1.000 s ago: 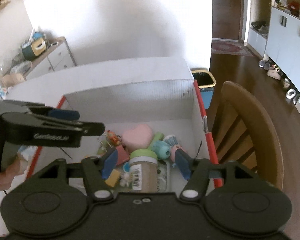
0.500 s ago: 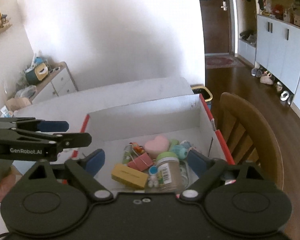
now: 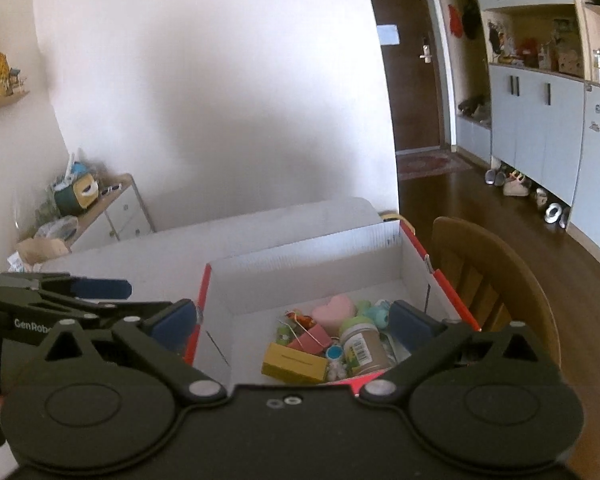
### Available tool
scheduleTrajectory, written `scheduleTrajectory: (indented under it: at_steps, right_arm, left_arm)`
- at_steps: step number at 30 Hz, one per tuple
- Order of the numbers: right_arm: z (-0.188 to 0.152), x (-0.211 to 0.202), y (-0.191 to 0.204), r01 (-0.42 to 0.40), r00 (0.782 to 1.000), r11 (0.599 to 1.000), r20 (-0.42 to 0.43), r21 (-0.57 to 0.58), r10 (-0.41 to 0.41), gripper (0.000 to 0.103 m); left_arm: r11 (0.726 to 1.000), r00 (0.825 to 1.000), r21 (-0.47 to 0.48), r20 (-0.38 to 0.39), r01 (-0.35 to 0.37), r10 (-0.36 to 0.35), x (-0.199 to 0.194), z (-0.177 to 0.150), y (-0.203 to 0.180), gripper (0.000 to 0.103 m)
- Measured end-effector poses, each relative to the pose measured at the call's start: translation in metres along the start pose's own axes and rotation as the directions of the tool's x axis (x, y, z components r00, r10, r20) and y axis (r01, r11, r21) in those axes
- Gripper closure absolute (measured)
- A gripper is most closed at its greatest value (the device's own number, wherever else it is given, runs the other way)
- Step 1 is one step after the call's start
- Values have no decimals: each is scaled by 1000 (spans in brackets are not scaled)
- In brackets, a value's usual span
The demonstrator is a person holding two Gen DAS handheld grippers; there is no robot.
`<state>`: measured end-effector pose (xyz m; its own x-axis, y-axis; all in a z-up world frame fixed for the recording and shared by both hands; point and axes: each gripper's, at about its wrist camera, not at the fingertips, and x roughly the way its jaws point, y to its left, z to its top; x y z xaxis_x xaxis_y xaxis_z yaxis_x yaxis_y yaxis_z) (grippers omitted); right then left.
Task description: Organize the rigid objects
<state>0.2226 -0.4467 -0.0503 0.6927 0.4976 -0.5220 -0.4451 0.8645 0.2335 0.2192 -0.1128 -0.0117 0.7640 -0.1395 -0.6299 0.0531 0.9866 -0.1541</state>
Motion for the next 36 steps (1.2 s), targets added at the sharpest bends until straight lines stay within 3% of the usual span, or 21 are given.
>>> scheduleTrajectory:
  at_steps: [9, 13, 36]
  right_arm:
    - [-15, -17, 20, 21, 999, 999, 29, 26, -22, 0]
    - [-21, -22, 24, 30, 999, 998, 35, 48, -31, 0]
    - [-35, -42, 46, 61, 996, 993, 58, 104, -68, 0]
  left_arm:
    - [1000, 1000, -22, 17, -18, 18, -24, -15, 4, 0]
    - [999, 998, 28, 45, -36, 35, -38, -21, 0, 0]
    - [994, 998, 89, 35, 58, -61, -63, -40, -3, 0]
